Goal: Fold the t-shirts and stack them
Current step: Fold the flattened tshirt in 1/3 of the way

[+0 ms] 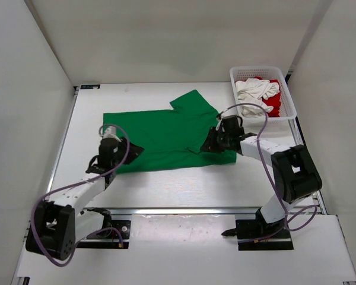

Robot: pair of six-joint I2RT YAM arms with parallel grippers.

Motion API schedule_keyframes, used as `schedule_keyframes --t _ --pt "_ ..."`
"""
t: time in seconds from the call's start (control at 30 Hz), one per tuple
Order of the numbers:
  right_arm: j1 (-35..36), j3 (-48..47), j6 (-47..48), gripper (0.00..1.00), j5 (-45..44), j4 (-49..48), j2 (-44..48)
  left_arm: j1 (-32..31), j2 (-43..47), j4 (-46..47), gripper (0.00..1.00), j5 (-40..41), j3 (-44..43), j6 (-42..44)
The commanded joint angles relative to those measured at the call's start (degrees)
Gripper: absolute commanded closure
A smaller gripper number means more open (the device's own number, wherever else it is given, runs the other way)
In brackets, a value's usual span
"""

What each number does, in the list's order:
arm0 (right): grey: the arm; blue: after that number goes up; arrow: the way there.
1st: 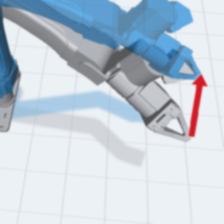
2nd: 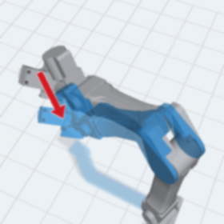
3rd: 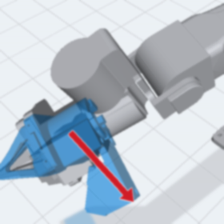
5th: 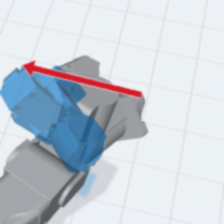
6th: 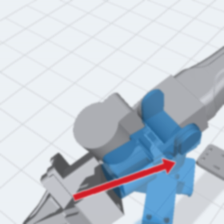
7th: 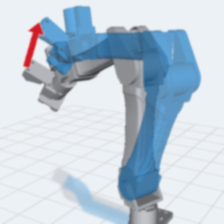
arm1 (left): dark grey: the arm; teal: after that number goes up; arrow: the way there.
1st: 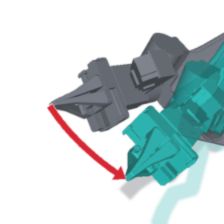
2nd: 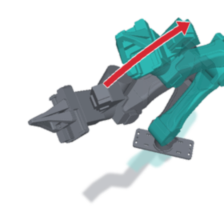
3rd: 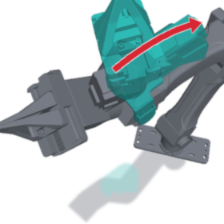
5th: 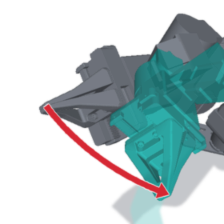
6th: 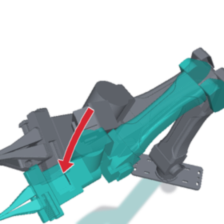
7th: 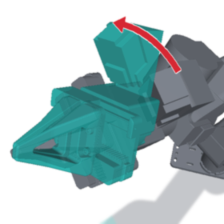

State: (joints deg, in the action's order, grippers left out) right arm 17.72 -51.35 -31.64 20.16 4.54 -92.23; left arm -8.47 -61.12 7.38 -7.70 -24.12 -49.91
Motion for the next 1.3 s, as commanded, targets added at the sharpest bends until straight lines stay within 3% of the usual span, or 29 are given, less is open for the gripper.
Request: schedule_keyframes --t 0.0,0.07,0.17,0.47,0.73,0.77,0.9,1.1,1.17,1.27 --pt "3.72 1.17 0.35 0.78 3.13 -7.78 -1.2 -8.47 -3.11 4.74 0.66 2.69 1.45 -1.06" --pt "4.52 1.43 -0.53 0.71 2.95 -8.4 -2.16 -12.43 -6.28 5.72 0.67 2.87 0.48 -0.1" --pt "4.88 0.38 -1.5 0.69 3.13 -9.72 -4.62 -14.47 -9.44 6.77 0.67 1.04 0.47 1.57" --pt "4.88 3.01 -4.13 0.73 -3.11 -11.12 -5.6 -12.98 -12.53 15.65 0.67 -4.16 4.69 -3.0" --pt "4.53 -1.2 -3.52 0.74 -0.83 -8.14 -9.9 -12.01 -12.62 14.51 0.68 -3.28 4.61 -1.42" --pt "4.26 -2.86 -3.87 0.94 0.83 -8.49 -10.16 -11.31 -13.14 15.9 0.68 -3.98 5.3 -1.42" --pt "4.61 -7.17 -3.87 0.99 0.84 -5.78 -11.74 -11.48 -13.58 15.91 0.68 -4.51 4.7 -2.03" --pt "5.23 -21.23 -5.19 1.0 2.41 -1.73 -19.83 -11.66 -13.32 15.3 0.69 -4.16 4.52 -1.77" --pt "5.4 -25.53 -5.71 0.96 3.65 -2.33 -21.24 -11.74 -12.62 14.42 0.69 -3.64 4.78 -2.03" --pt "6.1 -24.77 -4.23 0.92 3.05 -4.09 -18.62 -12.18 -11.57 13.72 0.69 -3.11 4.43 -1.86"
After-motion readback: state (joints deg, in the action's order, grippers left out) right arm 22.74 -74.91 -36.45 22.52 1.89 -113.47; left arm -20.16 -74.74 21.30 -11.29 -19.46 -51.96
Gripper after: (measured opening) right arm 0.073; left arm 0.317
